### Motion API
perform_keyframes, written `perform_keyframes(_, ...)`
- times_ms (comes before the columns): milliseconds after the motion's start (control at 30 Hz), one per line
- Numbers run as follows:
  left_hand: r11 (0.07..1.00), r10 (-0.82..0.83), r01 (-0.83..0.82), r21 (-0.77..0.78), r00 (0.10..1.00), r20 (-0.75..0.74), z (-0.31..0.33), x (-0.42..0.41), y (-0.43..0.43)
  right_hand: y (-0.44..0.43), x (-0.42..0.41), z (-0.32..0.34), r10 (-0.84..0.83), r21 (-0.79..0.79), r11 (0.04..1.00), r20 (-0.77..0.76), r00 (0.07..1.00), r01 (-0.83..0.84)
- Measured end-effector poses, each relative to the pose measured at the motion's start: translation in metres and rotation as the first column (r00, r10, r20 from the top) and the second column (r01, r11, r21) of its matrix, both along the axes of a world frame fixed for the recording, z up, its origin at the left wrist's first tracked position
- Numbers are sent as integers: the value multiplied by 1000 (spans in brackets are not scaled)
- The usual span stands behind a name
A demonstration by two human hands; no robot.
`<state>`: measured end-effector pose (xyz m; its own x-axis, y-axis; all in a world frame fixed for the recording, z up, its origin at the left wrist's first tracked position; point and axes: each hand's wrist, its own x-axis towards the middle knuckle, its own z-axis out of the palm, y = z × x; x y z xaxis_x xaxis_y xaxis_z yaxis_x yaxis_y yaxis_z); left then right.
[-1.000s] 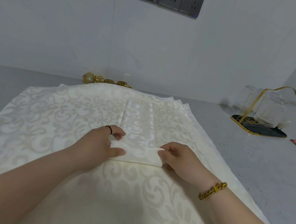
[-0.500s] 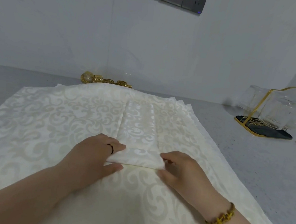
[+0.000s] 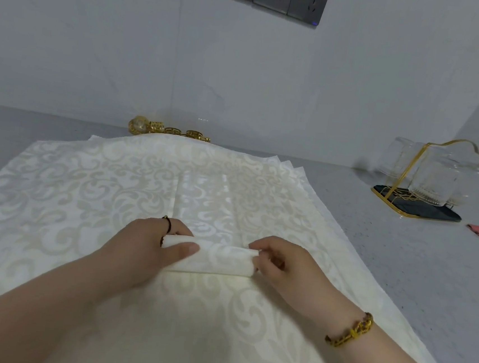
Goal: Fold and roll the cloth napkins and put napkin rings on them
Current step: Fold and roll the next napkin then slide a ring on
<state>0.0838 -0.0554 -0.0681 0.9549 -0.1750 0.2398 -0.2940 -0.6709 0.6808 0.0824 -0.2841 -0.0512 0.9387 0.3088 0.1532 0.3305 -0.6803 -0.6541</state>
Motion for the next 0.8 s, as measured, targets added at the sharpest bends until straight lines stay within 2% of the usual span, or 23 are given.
perform_keyframes(100, 997, 42, -42, -61, 999, -4, -2, 2, -2, 3, 12, -2, -53, 169, 983, -135, 989, 76)
perform_keyframes(200, 998, 61, -60, -19, 994, 87, 1, 3, -3, 9, 23, -6, -103, 183, 975, -119, 988, 124)
perform_keyframes(333, 993, -27, 1, 119, 976, 217, 1, 7, 3, 17, 28, -12, -117, 95, 989, 69, 991, 110)
perform_keyframes(433, 961, -142, 98, 260, 978, 155, 4, 7, 8, 13, 24, -12, -44, -21, 999, 192, 980, 49)
perform_keyframes(533, 888, -162, 110, 447, 983, 81, 6, 4, 11, 5, 16, -8, 88, -189, 981, 203, 975, -49)
perform_keyframes(633, 892, -112, 78, 445, 992, 51, 5, 5, 10, 3, 12, -5, 145, -340, 937, 174, 974, -79)
perform_keyframes(733, 917, -50, 18, 397, 996, 71, 3, 1, 9, 8, 7, -1, 141, -367, 928, 194, 971, -61)
perform_keyframes(800, 955, -31, 27, 296, 999, 9, 8, -7, 10, 5, 1, 2, 163, -352, 931, 159, 974, -98)
